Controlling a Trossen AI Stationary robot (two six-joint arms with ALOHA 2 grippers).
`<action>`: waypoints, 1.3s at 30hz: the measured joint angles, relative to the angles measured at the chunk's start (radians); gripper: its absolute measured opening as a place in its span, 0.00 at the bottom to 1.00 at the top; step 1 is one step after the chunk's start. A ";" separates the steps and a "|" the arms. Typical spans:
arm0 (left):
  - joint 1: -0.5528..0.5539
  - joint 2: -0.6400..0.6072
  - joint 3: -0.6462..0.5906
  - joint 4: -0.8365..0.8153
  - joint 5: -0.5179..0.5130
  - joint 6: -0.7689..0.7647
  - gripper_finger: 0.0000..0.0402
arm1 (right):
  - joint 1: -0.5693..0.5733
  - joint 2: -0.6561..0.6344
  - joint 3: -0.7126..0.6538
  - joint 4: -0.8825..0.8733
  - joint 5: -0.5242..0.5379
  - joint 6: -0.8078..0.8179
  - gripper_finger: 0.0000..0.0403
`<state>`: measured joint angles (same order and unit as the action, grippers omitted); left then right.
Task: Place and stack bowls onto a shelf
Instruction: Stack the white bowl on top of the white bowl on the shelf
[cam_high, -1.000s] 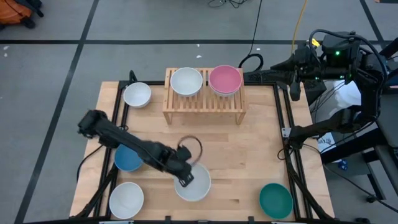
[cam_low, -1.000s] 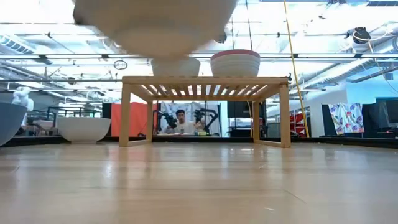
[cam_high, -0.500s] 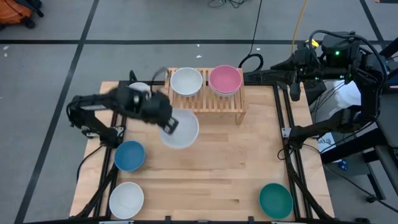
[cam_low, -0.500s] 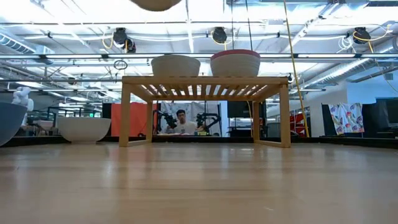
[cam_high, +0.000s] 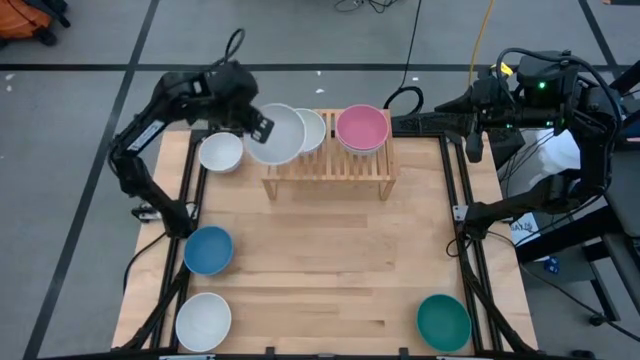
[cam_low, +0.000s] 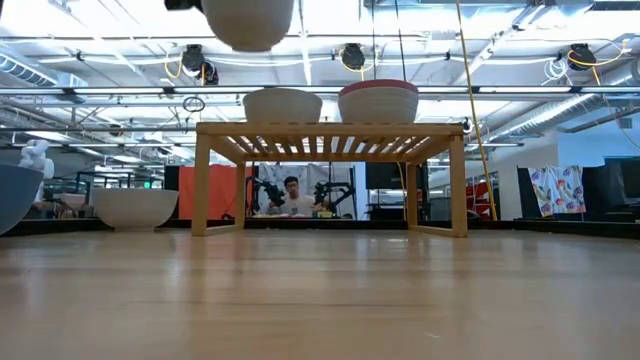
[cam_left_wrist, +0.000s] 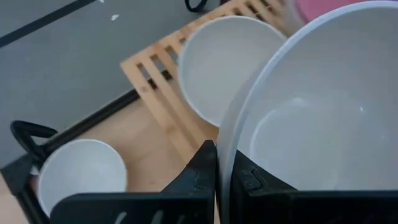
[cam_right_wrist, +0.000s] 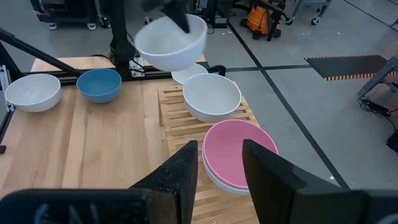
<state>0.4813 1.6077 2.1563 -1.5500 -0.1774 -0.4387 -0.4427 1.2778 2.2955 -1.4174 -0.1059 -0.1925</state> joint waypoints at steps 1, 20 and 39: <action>0.029 0.011 0.000 0.009 0.016 0.025 0.01 | 0.000 0.000 0.000 0.000 0.000 -0.001 0.30; 0.250 0.273 -0.001 0.154 0.241 0.342 0.01 | 0.000 0.037 0.000 0.000 0.001 -0.003 0.30; 0.253 0.317 -0.001 0.195 0.255 0.435 0.09 | 0.000 0.052 0.000 0.000 0.005 -0.020 0.30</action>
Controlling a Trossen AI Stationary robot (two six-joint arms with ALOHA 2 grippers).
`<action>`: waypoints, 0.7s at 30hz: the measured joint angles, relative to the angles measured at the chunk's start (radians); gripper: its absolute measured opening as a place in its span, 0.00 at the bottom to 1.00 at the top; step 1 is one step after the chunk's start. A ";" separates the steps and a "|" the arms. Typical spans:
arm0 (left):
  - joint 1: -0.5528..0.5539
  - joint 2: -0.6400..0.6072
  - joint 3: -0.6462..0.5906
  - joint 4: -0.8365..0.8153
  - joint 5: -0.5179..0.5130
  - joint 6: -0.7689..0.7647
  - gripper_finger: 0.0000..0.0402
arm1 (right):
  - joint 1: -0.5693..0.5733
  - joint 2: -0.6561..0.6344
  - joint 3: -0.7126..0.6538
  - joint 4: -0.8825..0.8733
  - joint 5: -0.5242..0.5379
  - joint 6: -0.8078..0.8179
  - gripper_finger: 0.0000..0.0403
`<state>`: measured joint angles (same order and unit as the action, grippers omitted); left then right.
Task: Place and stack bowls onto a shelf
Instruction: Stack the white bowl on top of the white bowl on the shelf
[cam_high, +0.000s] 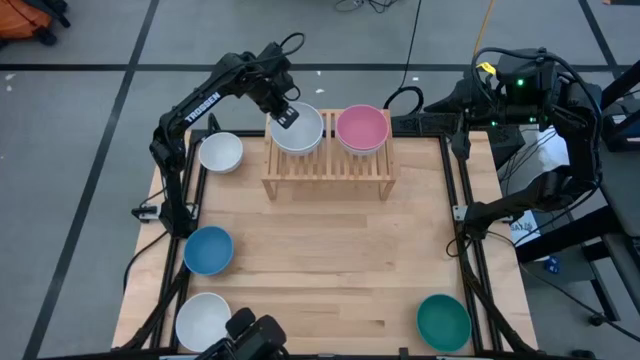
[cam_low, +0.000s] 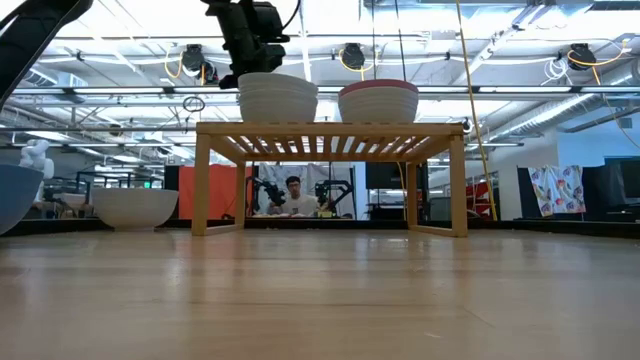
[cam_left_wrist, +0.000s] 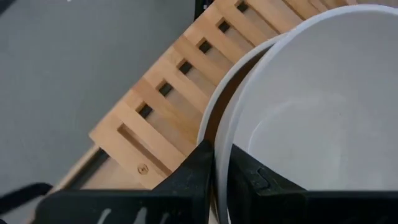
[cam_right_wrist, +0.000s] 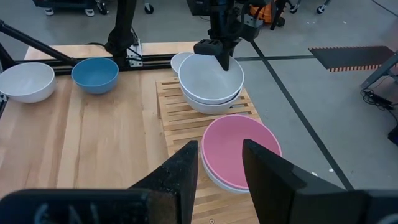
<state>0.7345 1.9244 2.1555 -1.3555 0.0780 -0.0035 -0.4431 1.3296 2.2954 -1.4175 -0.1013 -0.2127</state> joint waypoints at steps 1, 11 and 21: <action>-0.001 0.000 0.000 0.016 0.000 0.000 0.09 | 0.000 0.000 0.000 0.000 0.000 -0.009 0.30; -0.001 0.000 0.000 0.045 -0.002 -0.060 0.09 | 0.000 0.000 0.000 -0.014 0.000 -0.017 0.30; -0.010 -0.052 0.000 0.047 -0.007 -0.086 0.09 | 0.000 0.000 0.000 -0.032 0.000 -0.017 0.30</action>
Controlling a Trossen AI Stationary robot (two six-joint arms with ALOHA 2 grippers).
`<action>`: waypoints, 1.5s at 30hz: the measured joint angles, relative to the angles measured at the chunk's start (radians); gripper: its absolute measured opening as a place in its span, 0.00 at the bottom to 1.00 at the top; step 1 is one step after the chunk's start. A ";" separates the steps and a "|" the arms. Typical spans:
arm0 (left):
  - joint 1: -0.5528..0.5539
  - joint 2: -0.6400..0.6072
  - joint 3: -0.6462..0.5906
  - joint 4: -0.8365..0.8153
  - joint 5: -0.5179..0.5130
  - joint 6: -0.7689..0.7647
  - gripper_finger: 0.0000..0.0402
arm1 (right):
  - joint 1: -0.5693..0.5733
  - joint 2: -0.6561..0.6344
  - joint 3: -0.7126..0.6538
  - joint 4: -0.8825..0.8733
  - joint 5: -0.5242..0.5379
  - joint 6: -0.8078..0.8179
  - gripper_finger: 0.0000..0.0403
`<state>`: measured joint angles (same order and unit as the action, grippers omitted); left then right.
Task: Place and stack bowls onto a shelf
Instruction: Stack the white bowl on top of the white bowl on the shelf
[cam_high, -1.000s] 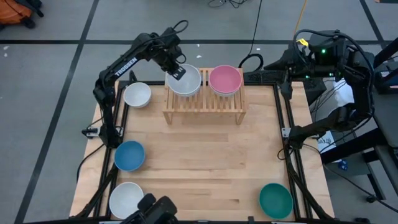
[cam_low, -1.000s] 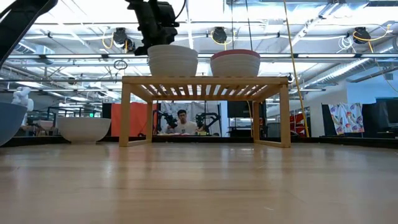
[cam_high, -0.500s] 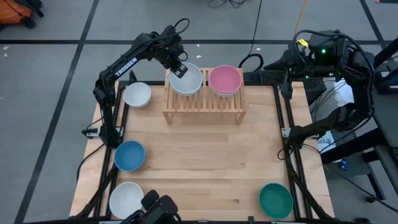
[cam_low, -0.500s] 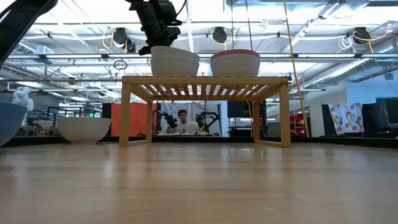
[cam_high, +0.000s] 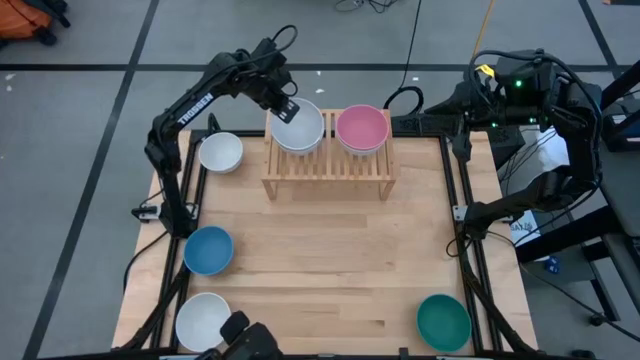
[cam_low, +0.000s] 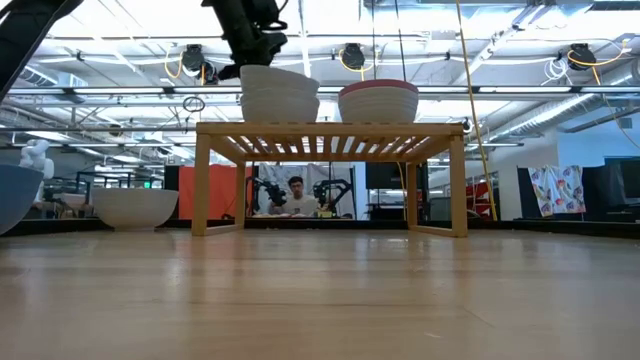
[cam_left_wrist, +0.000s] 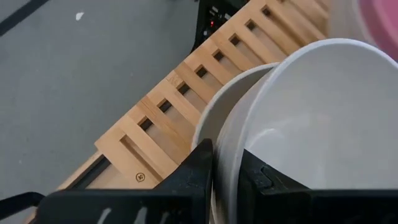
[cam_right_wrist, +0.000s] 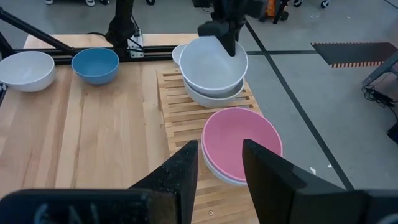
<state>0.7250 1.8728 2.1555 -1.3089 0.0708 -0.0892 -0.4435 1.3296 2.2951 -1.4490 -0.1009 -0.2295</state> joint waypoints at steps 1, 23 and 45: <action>0.000 -0.007 0.000 0.001 0.000 -0.004 0.09 | 0.000 0.000 0.000 0.000 0.000 0.000 0.30; -0.007 0.024 -0.012 -0.004 -0.020 0.025 0.09 | 0.000 0.000 0.000 0.001 0.000 0.000 0.30; -0.019 0.034 -0.013 0.001 -0.027 0.059 0.02 | 0.000 -0.001 0.000 0.000 0.000 0.000 0.30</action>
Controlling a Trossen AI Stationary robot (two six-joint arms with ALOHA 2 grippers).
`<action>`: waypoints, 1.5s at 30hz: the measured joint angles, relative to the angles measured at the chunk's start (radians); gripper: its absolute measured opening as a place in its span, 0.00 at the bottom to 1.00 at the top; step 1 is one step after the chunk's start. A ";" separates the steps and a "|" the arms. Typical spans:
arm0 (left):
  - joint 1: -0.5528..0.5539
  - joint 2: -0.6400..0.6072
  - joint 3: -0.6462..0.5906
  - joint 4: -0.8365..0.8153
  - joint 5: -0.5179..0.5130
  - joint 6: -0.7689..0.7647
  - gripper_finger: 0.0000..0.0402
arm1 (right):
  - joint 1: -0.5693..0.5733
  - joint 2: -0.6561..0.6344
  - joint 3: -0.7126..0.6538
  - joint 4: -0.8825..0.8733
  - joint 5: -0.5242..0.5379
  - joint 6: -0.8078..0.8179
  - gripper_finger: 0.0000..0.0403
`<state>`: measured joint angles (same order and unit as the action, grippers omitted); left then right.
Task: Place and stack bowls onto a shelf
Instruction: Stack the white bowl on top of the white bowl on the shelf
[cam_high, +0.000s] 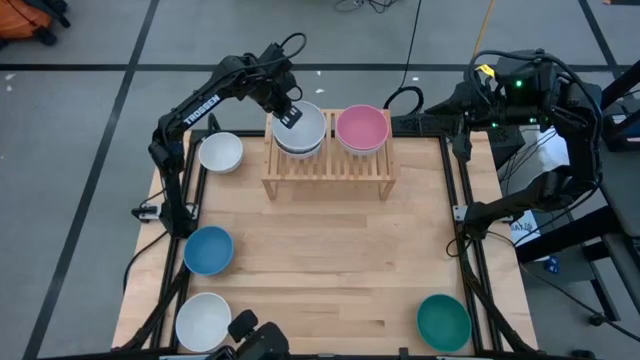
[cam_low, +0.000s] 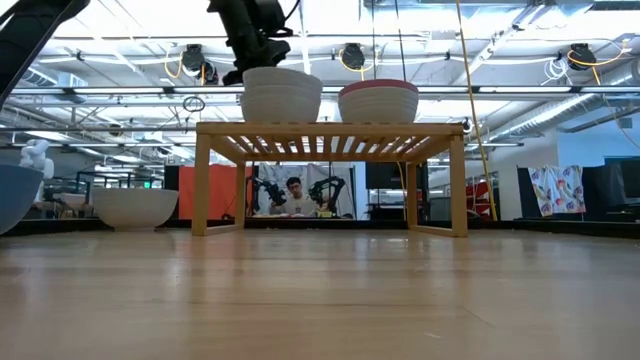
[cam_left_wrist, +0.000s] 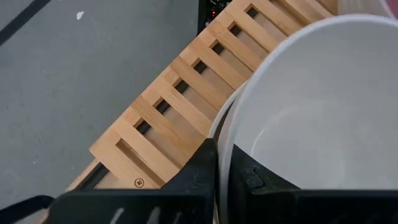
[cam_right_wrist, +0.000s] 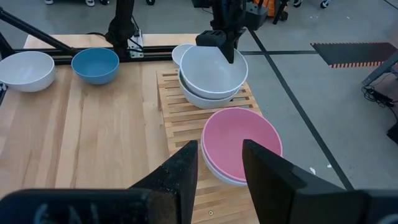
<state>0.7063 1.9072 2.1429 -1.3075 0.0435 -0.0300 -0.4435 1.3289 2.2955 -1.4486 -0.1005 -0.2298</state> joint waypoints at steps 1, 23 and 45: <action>0.000 0.000 0.000 -0.002 0.000 0.004 0.03 | 0.000 0.000 0.000 0.000 0.000 0.000 0.30; -0.022 -0.047 0.002 0.001 0.010 -0.002 0.20 | 0.000 0.000 0.000 0.000 0.000 0.000 0.30; -0.023 -0.116 0.002 0.100 -0.001 -0.027 0.01 | 0.000 0.000 0.000 0.000 0.000 0.000 0.30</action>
<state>0.6838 1.7911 2.1448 -1.2076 0.0429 -0.0570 -0.4435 1.3291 2.2953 -1.4487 -0.1009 -0.2295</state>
